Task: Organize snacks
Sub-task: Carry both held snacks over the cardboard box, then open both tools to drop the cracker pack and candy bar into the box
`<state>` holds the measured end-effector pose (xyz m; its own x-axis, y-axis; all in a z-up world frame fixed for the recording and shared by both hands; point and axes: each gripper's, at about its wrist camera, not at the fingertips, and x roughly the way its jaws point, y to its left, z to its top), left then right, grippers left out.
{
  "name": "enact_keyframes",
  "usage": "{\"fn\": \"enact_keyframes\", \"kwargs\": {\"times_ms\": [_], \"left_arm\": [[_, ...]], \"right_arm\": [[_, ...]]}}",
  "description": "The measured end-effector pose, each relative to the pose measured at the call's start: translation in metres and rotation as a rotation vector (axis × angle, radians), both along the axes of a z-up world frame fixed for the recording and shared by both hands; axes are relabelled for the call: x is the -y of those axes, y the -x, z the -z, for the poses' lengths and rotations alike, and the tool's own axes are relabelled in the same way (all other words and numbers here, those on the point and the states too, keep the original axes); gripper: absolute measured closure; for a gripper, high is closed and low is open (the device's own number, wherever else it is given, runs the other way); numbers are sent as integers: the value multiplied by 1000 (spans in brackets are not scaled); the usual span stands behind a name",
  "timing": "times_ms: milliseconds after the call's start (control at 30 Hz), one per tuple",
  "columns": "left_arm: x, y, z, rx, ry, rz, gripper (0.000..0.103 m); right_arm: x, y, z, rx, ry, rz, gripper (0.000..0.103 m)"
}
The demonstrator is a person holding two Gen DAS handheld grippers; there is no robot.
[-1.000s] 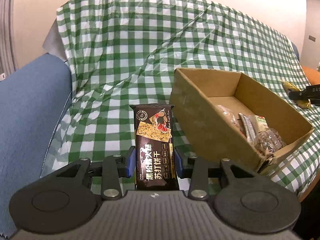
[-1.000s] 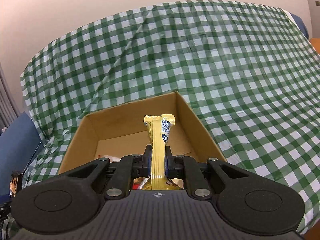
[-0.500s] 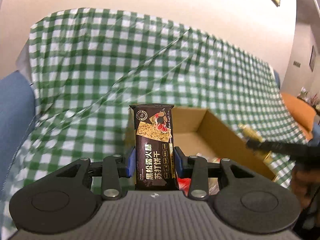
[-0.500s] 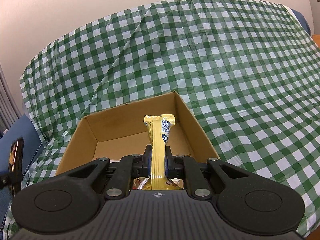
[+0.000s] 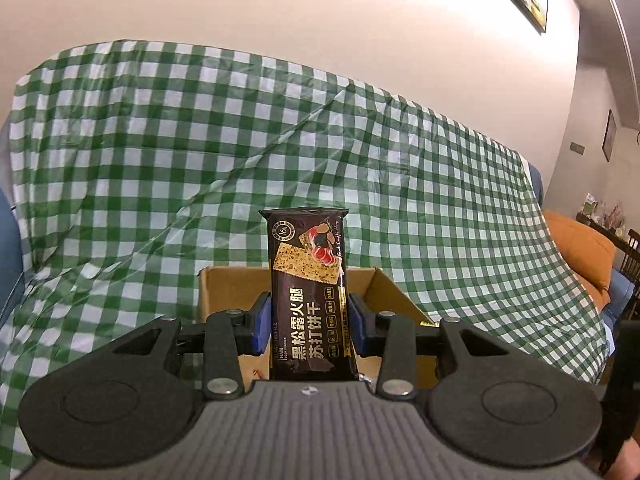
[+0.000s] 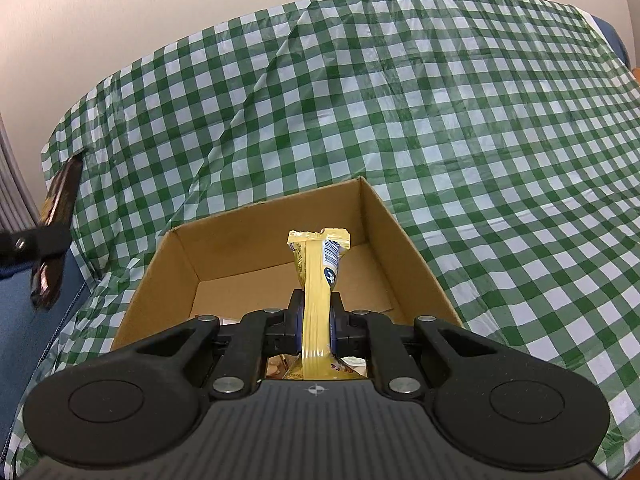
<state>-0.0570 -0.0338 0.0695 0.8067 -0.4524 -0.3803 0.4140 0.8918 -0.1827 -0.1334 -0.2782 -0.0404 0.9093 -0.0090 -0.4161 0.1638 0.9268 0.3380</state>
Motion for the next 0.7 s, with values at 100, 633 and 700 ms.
{"fn": "enact_keyframes", "kwargs": {"times_ms": [100,633,700], "left_arm": [[12,-11,-1,-3,-7,3,60],[57,-50,-5,34,-31,50,60],[61,-52,-4,35,-34,56,60]], "right_arm": [[1,-4,1,-5,-7,-3,91],[0,-20,8,-26,-27,-21,91],[0,-21,8,-28,-28,-23,91]]}}
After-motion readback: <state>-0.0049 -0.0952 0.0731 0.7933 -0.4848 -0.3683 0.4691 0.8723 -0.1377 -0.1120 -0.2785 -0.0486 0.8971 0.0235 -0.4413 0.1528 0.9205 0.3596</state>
